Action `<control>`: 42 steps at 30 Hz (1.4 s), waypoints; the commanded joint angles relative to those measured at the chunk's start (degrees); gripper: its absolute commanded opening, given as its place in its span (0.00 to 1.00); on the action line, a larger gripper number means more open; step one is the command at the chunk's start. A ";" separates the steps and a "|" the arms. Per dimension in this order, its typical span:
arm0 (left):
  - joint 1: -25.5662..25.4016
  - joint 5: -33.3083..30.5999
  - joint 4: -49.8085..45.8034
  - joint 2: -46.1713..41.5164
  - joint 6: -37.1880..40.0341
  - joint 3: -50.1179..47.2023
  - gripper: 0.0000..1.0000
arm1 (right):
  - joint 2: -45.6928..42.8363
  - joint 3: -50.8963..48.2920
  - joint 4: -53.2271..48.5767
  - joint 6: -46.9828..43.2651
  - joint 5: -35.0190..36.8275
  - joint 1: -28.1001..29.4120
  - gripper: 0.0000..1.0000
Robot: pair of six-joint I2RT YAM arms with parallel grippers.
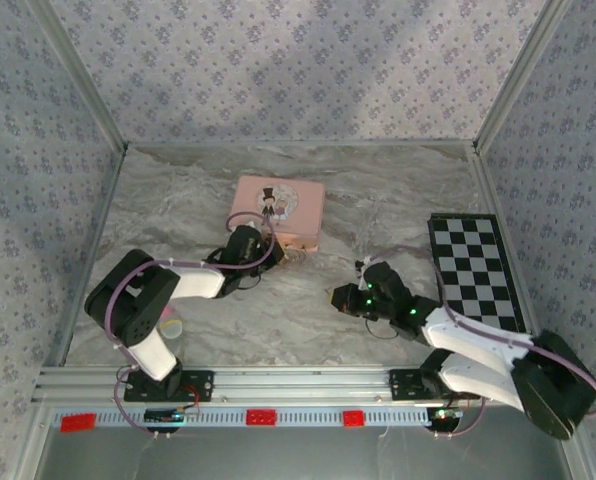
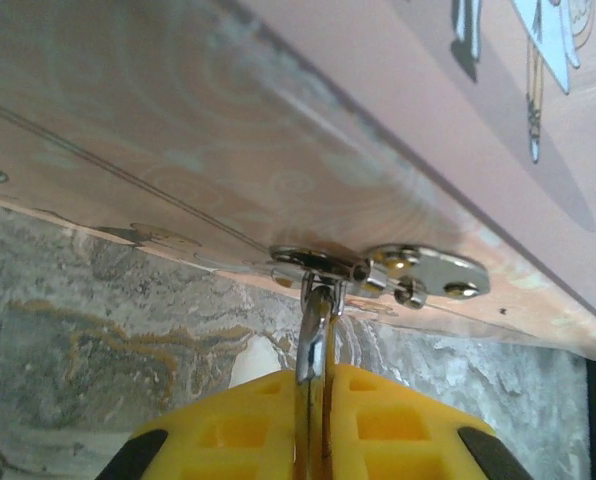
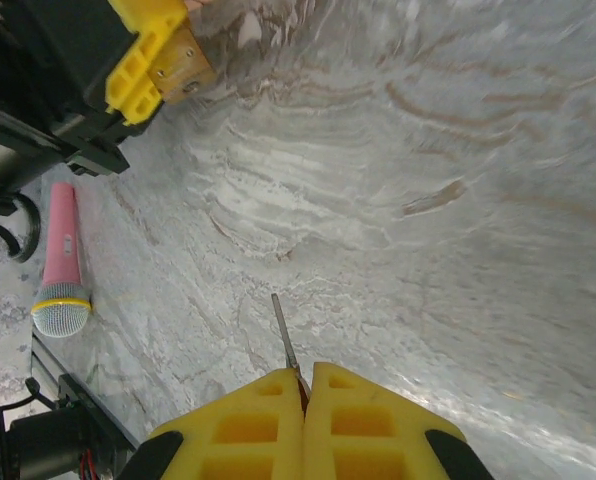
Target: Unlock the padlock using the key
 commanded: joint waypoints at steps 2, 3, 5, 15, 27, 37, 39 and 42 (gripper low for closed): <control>0.17 3.36 -1.86 -1.88 -4.70 -2.59 0.00 | 7.36 1.47 13.33 6.51 -0.17 3.23 0.00; 0.17 3.25 -2.11 -2.20 -5.11 -2.93 0.00 | 9.00 2.03 13.97 6.69 -0.13 3.61 0.00; 0.14 3.58 -0.73 -2.67 -6.19 -4.17 0.00 | 11.78 3.19 14.41 7.16 -0.04 4.11 0.00; -0.31 5.42 3.05 -4.08 -9.16 -7.82 0.00 | 22.68 6.17 22.70 11.21 -4.54 2.66 0.00; -2.22 5.89 5.35 -4.86 -11.80 -9.07 0.00 | 31.24 7.81 33.20 14.91 -10.72 -0.58 0.00; -3.94 3.96 5.83 -6.00 -13.39 -10.12 0.00 | 37.62 8.46 44.53 20.51 -14.96 -2.07 0.00; -4.13 3.82 5.79 -6.01 -13.62 -10.20 0.00 | 37.73 8.21 45.17 20.48 -14.73 -2.05 0.00; -4.11 3.37 6.46 -6.17 -14.00 -10.80 0.00 | 37.66 7.65 45.44 20.29 -14.63 -1.97 0.00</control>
